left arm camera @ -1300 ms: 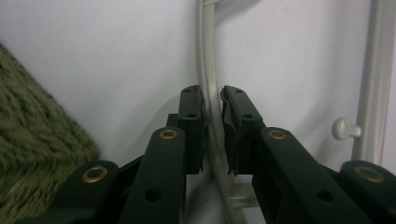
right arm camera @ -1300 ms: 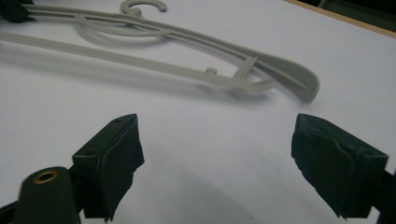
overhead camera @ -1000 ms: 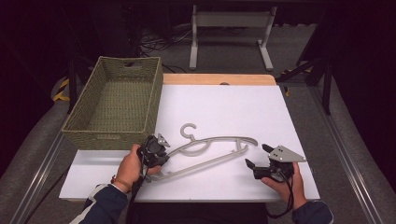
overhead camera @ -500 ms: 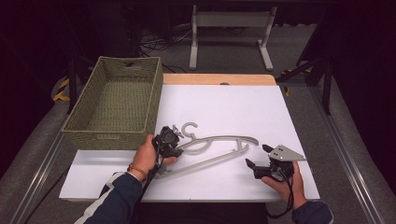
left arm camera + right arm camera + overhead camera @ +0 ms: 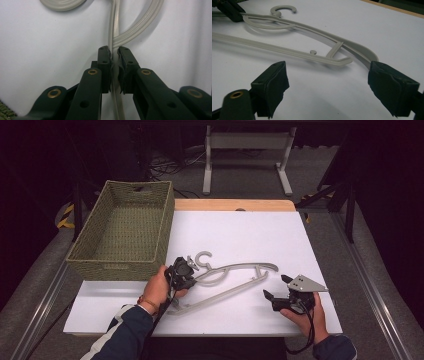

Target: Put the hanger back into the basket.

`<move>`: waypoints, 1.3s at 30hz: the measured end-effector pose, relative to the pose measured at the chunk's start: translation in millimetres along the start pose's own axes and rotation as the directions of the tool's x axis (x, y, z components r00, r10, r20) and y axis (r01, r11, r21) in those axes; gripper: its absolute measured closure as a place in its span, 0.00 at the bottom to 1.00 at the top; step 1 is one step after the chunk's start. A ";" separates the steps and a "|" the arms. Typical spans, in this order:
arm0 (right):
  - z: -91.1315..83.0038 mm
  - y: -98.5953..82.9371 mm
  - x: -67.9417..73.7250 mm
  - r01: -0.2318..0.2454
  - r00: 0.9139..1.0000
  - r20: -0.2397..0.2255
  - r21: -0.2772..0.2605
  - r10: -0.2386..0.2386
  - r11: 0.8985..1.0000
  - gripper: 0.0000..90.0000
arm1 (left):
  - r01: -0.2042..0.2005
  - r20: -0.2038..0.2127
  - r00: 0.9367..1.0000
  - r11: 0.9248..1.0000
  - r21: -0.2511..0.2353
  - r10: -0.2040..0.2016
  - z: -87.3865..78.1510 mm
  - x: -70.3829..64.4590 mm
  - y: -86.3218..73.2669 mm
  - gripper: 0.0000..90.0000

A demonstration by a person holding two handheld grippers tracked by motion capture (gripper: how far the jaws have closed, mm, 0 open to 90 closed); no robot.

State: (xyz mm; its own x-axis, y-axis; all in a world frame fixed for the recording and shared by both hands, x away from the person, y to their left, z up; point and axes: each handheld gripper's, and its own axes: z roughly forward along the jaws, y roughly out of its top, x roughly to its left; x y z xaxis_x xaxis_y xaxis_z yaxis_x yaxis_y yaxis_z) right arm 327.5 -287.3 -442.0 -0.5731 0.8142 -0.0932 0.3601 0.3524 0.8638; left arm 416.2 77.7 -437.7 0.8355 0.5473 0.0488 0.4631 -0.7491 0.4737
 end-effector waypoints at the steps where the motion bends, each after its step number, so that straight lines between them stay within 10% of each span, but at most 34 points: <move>1: -0.5 0.2 -0.5 0.002 1.000 0.002 -0.002 -0.002 1.000 0.18 | -0.011 -0.031 0.999 1.000 -0.015 0.010 0.3 -4.2 -0.5 0.91; 10: -6.0 0.6 -4.4 -0.013 1.000 0.021 -0.033 0.014 0.999 0.18 | -0.043 -0.151 0.988 0.991 -0.127 0.024 -3.8 -12.2 -0.6 0.91; 25: -19.5 2.4 -7.7 0.016 0.997 0.073 -0.152 -0.005 0.988 0.19 | -0.061 -0.241 0.970 0.949 -0.308 -0.016 -38.6 -15.6 -2.5 0.91; 32: -17.8 1.5 -6.0 0.040 0.996 0.082 -0.146 -0.028 0.988 0.19 | -0.070 -0.256 0.966 0.919 -0.387 -0.034 -58.4 -16.4 -5.2 0.91; 39: -16.2 1.5 -3.8 0.054 0.995 0.087 -0.142 -0.042 0.988 0.19 | -0.076 -0.277 0.958 0.872 -0.483 -0.070 -80.5 -22.5 -9.2 0.91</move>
State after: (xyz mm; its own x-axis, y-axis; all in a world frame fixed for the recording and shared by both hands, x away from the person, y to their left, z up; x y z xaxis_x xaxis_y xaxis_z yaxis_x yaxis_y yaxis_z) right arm 318.3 -297.3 -432.2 -0.5217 0.8355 -0.1724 0.2198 0.3269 0.9191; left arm 369.3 102.3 -372.4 0.6867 0.6800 0.2572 0.1974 -0.5148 0.8342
